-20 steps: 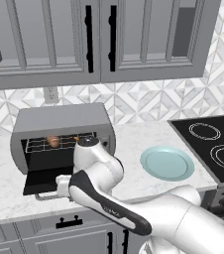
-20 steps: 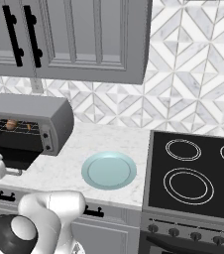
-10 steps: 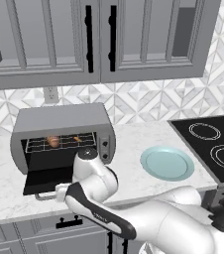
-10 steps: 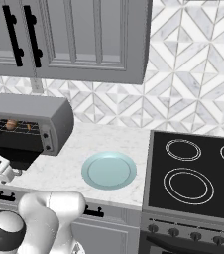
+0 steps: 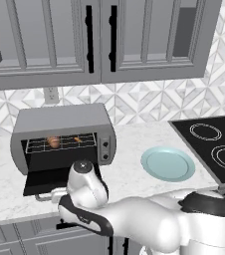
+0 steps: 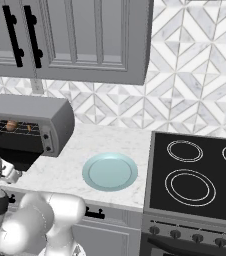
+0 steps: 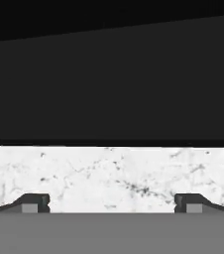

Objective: Pick up the kebab skewer and baguette bread, and place them inside the toaster oven. Close the toaster oven door and start by setting the timer.

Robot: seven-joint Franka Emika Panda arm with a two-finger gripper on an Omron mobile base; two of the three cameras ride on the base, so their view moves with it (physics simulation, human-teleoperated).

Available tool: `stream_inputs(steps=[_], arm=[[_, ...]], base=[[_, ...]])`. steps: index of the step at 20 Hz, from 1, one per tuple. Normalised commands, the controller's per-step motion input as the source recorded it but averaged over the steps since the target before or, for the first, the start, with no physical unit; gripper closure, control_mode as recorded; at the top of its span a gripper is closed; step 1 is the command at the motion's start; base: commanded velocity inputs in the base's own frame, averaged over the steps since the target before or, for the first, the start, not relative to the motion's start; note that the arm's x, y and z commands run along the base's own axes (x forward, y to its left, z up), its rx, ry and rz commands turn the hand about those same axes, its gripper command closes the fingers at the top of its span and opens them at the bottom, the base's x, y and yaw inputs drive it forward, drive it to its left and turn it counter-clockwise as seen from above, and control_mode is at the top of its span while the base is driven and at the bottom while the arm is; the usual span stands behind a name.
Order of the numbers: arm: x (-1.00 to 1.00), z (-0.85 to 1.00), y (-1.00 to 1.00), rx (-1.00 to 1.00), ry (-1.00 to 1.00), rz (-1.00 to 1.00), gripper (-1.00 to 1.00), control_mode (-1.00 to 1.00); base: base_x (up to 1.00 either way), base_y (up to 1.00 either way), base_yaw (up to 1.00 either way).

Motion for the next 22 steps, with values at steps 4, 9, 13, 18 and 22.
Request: stream_inputs(steps=[4, 9, 13, 18, 22], arm=[[0.35, -0.33, 0.18, 0.00, -0.03, 0.04, -1.00, -1.00], [0.38, -0.09, 0.17, 0.00, -0.04, 0.04, -1.00, -1.00], [0.20, -0.27, 0.03, 0.00, -0.17, 0.03, -1.00, -1.00], [0.22, -0.20, 0.00, 0.00, -0.25, 0.00, -1.00, -1.00], [0.41, 0.00, -0.04, 0.00, -0.17, 0.00, -1.00, -1.00]], base=[[0.00, 0.00, 0.00], [0.00, 0.00, 0.00], [0.00, 0.00, 0.00], [0.00, 0.00, 0.00], [0.00, 0.00, 0.00]])
